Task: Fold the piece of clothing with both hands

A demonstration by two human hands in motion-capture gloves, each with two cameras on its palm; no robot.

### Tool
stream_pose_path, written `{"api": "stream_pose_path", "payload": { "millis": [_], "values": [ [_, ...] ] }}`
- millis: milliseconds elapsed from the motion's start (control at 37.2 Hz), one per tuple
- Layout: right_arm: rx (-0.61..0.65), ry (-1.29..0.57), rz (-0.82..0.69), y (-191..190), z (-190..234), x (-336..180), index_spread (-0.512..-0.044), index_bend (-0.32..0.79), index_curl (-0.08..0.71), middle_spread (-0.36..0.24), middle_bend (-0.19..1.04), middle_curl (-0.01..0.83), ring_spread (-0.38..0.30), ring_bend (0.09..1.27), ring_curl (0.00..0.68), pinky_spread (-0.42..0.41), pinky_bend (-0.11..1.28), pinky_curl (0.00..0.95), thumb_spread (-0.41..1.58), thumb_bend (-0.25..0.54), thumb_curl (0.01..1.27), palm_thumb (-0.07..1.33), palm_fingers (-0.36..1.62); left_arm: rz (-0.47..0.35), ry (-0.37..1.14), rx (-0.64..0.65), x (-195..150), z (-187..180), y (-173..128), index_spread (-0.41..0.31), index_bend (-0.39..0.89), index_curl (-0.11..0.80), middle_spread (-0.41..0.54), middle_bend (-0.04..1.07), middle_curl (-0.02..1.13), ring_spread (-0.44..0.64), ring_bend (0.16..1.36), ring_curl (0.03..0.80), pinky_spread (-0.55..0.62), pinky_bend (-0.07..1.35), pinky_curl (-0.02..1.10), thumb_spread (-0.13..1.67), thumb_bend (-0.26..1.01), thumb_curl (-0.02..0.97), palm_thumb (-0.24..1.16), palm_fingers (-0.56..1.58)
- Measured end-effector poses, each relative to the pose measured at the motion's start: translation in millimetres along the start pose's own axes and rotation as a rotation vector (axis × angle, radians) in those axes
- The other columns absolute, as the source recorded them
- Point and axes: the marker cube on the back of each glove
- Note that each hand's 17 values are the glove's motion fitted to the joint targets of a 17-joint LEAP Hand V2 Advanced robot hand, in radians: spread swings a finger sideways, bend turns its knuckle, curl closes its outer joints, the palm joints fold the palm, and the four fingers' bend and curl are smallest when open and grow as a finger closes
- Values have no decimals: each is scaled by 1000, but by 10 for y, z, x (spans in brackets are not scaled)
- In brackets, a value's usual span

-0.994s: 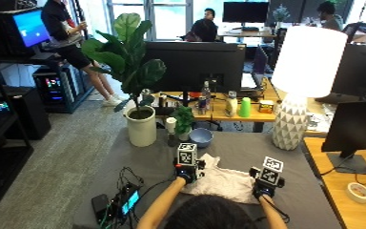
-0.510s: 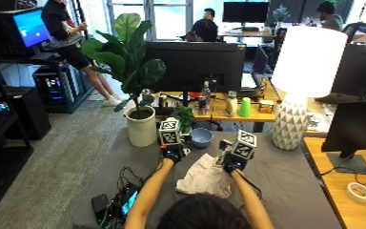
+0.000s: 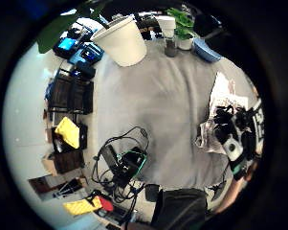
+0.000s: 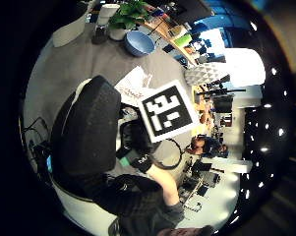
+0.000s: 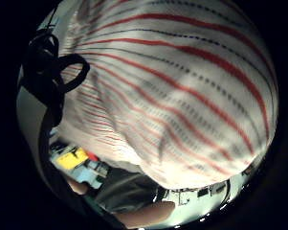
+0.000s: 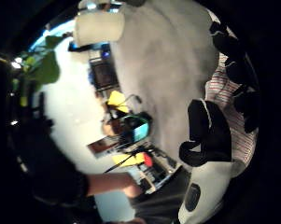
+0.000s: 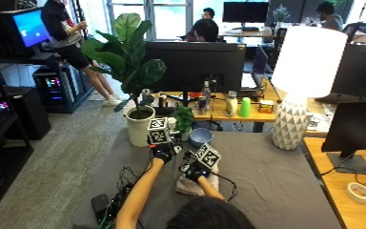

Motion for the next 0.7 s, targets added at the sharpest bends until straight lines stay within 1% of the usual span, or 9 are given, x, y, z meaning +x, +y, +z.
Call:
{"api": "stream_pose_path", "payload": {
  "millis": [81,134,188,215,295,376,456,510,698],
  "values": [
    [53,-111,-76,60,-259,-33,-237,-17,172,-107,308,468,-189,816,490,-276,895,510,966,-27,466,997,974,-10,2,4,-10,-14,7,-67,157,334,63,166,303,140,577,317,202,362,351,1306,-9,210,155,315],
    [77,-139,-95,129,-473,-24,-235,-13,156,-96,297,461,-179,807,482,-269,883,500,1018,-23,457,979,972,-9,1,4,12,-30,24,-67,155,334,64,167,304,139,576,316,200,360,351,1309,-9,209,156,317],
    [128,-105,-105,142,-750,60,-232,-7,143,-86,285,456,-174,799,472,-268,871,489,1057,-20,452,967,977,-5,-4,2,51,-44,36,-67,155,333,64,167,304,137,574,316,199,358,351,1311,-10,208,157,318],
    [167,-69,-111,103,-910,138,-219,40,151,-76,289,456,-166,776,463,-248,834,475,1079,-14,451,967,980,-4,-9,2,78,-49,38,-67,154,333,63,169,304,137,573,316,198,357,350,1312,-10,208,157,319],
    [300,51,-118,2,-1369,403,-213,59,151,-66,285,453,-157,748,449,-226,791,460,1126,-12,446,955,999,-4,-32,1,172,-68,61,-68,156,334,62,167,303,136,570,315,197,354,350,1315,-10,207,157,322],
    [386,124,-99,90,-1684,610,-208,71,156,-58,282,451,-149,716,438,-210,750,441,1157,-13,443,943,1004,8,-55,6,270,-54,63,-68,154,334,61,167,303,135,568,314,195,353,349,1318,-9,205,159,328],
    [413,147,-71,140,-1809,799,-206,82,163,-56,276,451,-141,675,428,-192,715,429,1182,-14,440,934,986,20,-82,4,343,1,35,-68,157,336,61,163,302,132,568,314,195,353,350,1319,-10,203,160,332],
    [415,155,-53,141,-1830,918,-208,109,176,-57,276,451,-128,618,416,-174,681,421,1200,-18,435,920,934,21,-99,1,387,32,25,-68,156,336,60,162,301,132,570,313,195,351,349,1320,-10,203,160,334],
    [406,231,-11,-37,-1782,1231,-214,171,228,-50,263,448,-91,475,384,-84,549,389,1248,-20,425,879,805,27,-117,4,479,109,-50,-68,159,339,63,160,298,129,571,314,195,347,349,1327,-9,200,162,337]
  ]
}}
